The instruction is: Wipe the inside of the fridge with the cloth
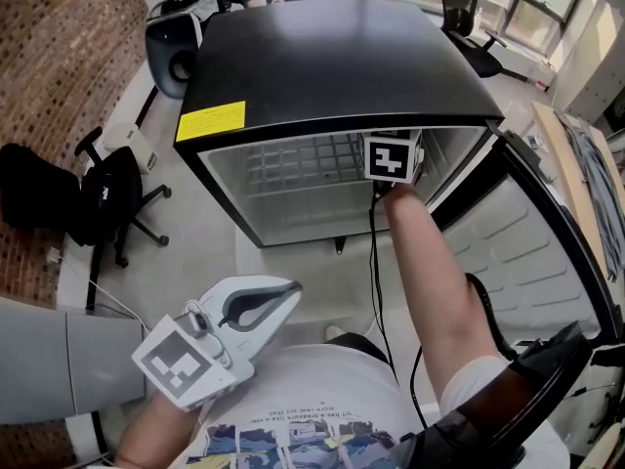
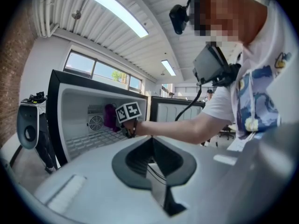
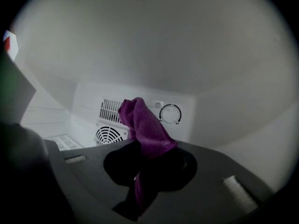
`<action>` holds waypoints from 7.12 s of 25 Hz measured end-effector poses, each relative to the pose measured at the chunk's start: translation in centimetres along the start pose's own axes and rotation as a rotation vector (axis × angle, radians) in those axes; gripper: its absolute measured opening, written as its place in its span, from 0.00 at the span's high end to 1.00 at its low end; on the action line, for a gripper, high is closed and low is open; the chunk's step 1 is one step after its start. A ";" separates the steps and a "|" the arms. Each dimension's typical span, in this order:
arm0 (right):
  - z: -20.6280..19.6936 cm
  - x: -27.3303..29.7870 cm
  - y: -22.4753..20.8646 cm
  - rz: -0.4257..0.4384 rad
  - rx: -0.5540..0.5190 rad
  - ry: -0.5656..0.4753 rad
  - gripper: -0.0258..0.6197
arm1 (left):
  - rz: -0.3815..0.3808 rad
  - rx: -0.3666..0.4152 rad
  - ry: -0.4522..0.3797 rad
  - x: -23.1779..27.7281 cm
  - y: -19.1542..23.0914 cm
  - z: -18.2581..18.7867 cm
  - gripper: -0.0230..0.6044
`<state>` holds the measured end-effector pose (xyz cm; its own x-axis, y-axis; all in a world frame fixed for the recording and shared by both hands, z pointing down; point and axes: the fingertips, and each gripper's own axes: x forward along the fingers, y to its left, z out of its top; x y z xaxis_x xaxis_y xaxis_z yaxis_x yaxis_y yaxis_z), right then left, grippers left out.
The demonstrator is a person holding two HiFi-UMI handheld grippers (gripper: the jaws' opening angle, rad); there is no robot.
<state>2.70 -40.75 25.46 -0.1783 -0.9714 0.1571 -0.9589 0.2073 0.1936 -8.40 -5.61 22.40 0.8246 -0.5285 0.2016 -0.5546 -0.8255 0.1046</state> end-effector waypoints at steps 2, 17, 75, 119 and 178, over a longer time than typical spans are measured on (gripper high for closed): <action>-0.2 -0.3 -0.9 -0.037 0.003 0.009 0.87 | -0.006 -0.003 -0.002 0.0 0.0 0.1 0.96; -0.2 -2.6 -4.7 -0.233 0.029 0.015 0.87 | -0.059 0.018 -0.006 -1.0 -0.4 -0.2 0.96; -1.0 -19.2 -7.7 -0.577 0.079 -0.014 0.87 | -0.317 0.082 0.045 -4.2 -6.6 -0.9 0.96; 2.9 -6.3 19.1 0.409 0.024 -0.059 0.87 | 0.045 0.016 0.001 -2.3 -1.7 0.2 0.96; 2.8 -6.6 5.2 0.147 0.128 0.010 0.87 | -0.118 0.032 -0.002 2.0 -2.6 1.3 0.96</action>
<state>-1.68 -33.57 22.70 -0.3166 -0.9304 0.1847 -0.9432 0.3295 0.0431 -5.23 -4.78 21.31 0.8843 -0.4274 0.1880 -0.4496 -0.8881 0.0959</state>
